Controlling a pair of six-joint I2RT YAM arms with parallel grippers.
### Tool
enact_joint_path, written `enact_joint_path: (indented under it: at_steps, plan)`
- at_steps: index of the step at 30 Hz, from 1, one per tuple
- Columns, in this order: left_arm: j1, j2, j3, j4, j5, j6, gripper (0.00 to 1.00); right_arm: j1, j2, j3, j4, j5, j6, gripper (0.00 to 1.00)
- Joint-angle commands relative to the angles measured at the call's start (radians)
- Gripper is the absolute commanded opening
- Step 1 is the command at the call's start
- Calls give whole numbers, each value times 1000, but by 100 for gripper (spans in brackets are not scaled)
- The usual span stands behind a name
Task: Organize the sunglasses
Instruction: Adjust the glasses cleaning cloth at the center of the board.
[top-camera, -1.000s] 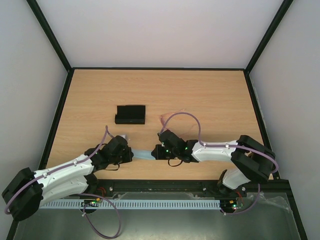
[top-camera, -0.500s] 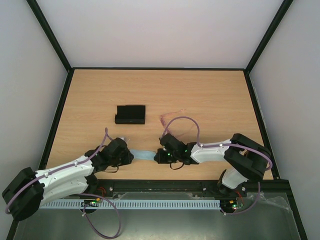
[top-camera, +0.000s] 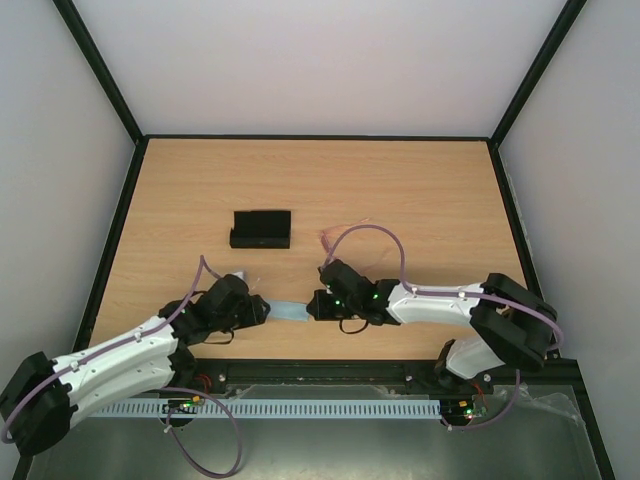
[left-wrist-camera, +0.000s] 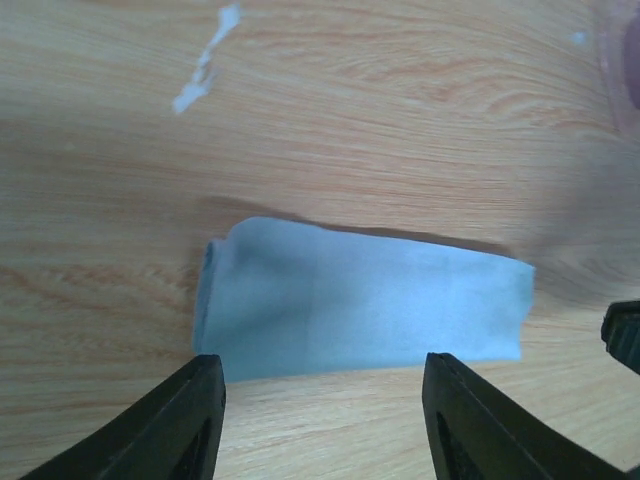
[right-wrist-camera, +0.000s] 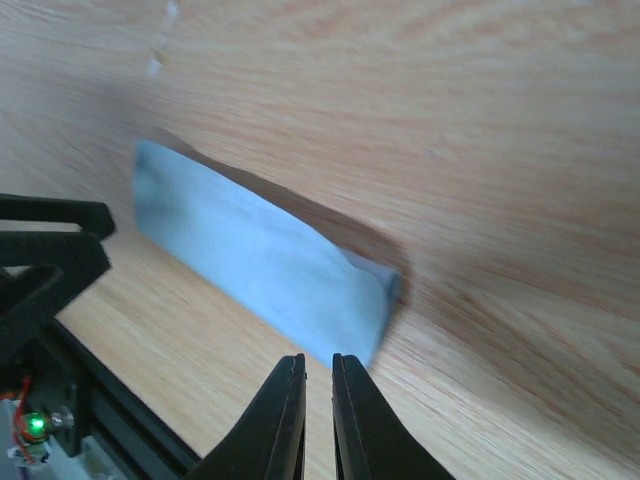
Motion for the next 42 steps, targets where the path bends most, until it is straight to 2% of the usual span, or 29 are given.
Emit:
enact_joint_path:
  at_steps: [1, 4, 5, 9, 11, 19, 27, 30, 34, 38, 40, 42]
  plan:
    - [4, -18, 49, -9, 16, 3, 58, -1, -25, 66, -63, 49, -30, 10]
    - [4, -1, 81, -10, 13, 10, 57, -4, 18, 99, -55, 41, -44, 10]
    - [5, 6, 89, -10, 7, 14, 53, -3, 37, 108, -46, 37, -47, 9]
    - [8, 60, 128, 14, -18, 44, 20, -4, 116, 142, -10, 21, -53, 9]
    - [11, 120, 133, 38, -17, 56, 11, -5, 157, 165, -6, 20, -57, 8]
    - [19, 243, 89, 136, -36, 68, 4, -9, 242, 201, -30, 51, -67, 6]
    - [21, 254, 23, 159, -42, 44, 4, -9, 264, 208, -83, 64, -83, 7]
    - [21, 236, 32, 143, -36, 44, 6, -9, 230, 232, -112, 68, -104, 11]
    - [22, 176, 142, 45, -51, 65, 18, -16, 143, 315, -204, 97, -152, 24]
    - [40, 159, 272, -25, -37, 104, 43, -57, 72, 410, -318, 153, -199, 36]
    - [50, 166, 326, -40, -23, 122, 52, -84, 67, 442, -367, 183, -226, 41]
    - [63, 181, 364, -52, -22, 140, 54, -110, 97, 478, -408, 188, -259, 42]
